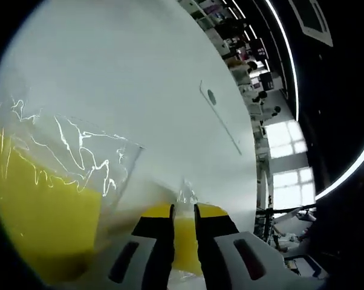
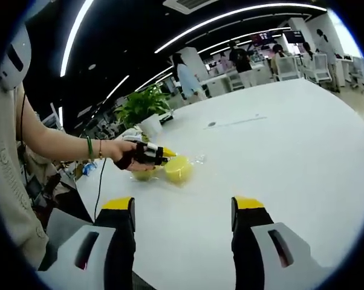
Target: Compare the silicone blocks by pressing each to a similar depth, holding the contact briefly, and releasing to observe deformation and rebound differences across the visible hardness samples.
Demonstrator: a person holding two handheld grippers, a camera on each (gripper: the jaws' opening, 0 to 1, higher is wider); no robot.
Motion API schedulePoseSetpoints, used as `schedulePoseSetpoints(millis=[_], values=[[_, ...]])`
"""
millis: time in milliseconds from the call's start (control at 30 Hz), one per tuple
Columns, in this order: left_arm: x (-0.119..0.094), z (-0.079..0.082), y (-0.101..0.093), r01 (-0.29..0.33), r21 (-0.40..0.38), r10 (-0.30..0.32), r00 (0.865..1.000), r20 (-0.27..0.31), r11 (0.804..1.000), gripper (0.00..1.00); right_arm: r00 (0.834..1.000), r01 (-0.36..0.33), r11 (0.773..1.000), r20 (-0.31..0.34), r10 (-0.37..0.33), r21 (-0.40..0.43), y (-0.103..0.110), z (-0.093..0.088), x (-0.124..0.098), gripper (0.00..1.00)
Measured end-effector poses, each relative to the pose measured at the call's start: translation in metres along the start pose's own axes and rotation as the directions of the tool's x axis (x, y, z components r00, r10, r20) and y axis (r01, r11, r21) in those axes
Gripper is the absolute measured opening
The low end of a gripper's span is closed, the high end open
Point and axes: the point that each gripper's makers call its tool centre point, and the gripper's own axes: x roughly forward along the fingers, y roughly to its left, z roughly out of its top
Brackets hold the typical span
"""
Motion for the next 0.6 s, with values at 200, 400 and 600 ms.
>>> schedulePoseSetpoints(millis=[200, 400, 600], values=[[0.000, -0.002, -0.004, -0.007, 0.043, 0.007, 1.000, 0.005, 0.999, 0.00, 1.000, -0.004, 1.000, 0.012, 0.004, -0.002, 0.001, 0.003, 0.000, 0.57], [-0.001, 0.000, -0.004, -0.027, 0.118, 0.025, 1.000, 0.013, 0.993, 0.00, 1.000, -0.002, 1.000, 0.010, 0.002, -0.016, 0.001, 0.002, -0.001, 0.57], [-0.005, -0.001, -0.013, -0.020, 0.219, 0.012, 0.999, 0.036, 0.975, 0.00, 1.000, 0.001, 1.000, 0.018, -0.001, -0.025, 0.002, 0.005, -0.006, 0.57]])
